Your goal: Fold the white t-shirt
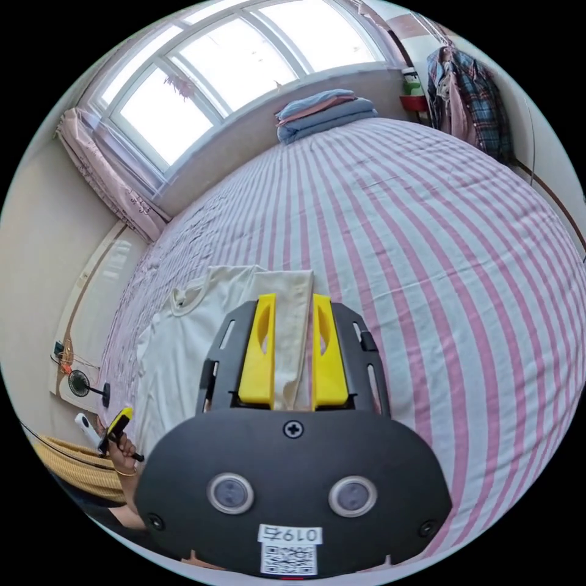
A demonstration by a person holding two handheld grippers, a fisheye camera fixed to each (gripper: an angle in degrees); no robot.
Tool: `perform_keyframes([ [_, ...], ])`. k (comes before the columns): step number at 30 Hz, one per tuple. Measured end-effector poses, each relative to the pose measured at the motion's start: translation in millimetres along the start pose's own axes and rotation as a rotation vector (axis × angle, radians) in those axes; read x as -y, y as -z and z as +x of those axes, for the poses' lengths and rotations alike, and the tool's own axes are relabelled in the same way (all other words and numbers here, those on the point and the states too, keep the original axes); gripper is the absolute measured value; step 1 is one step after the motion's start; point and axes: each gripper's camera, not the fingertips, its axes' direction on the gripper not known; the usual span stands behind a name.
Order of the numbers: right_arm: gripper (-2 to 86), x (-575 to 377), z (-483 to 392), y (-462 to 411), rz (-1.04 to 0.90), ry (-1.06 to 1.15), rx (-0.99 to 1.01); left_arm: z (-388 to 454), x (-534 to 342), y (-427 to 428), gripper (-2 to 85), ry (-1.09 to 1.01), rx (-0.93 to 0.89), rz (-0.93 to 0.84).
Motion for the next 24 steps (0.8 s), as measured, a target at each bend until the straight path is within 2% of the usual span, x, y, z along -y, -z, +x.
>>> perform_keyframes([
  [3, 6.2, 11, 9, -29, -0.041, -0.03, -0.026, 16, 6, 15, 1.0, -0.052, 0.157, 0.054],
  [5, 2.0, 13, 5, -36, -0.045, -0.001, -0.058, 25, 14, 21, 1.1, -0.06, 0.323, 0.068],
  [6, 0.7, 13, -3, -37, -0.047, 0.05, -0.091, 25, 17, 22, 1.1, -0.048, 0.344, 0.067],
  [10, -0.8, 9, -25, -33, -0.013, 0.155, -0.296, 10, 30, 26, 1.1, 0.046, 0.302, 0.046],
  [15, -0.9, -3, -21, -60, -0.115, 0.182, -0.329, 1, 39, 30, 1.1, 0.103, 0.262, 0.018],
  [20, -1.0, -36, -60, -42, 0.037, 0.318, -0.434, 0, 51, 28, 0.9, 0.108, 0.289, -0.028],
  [24, -0.9, -75, -160, -38, 0.194, 0.571, -0.447, -7, 62, 35, 0.8, 0.166, 0.317, -0.019],
])
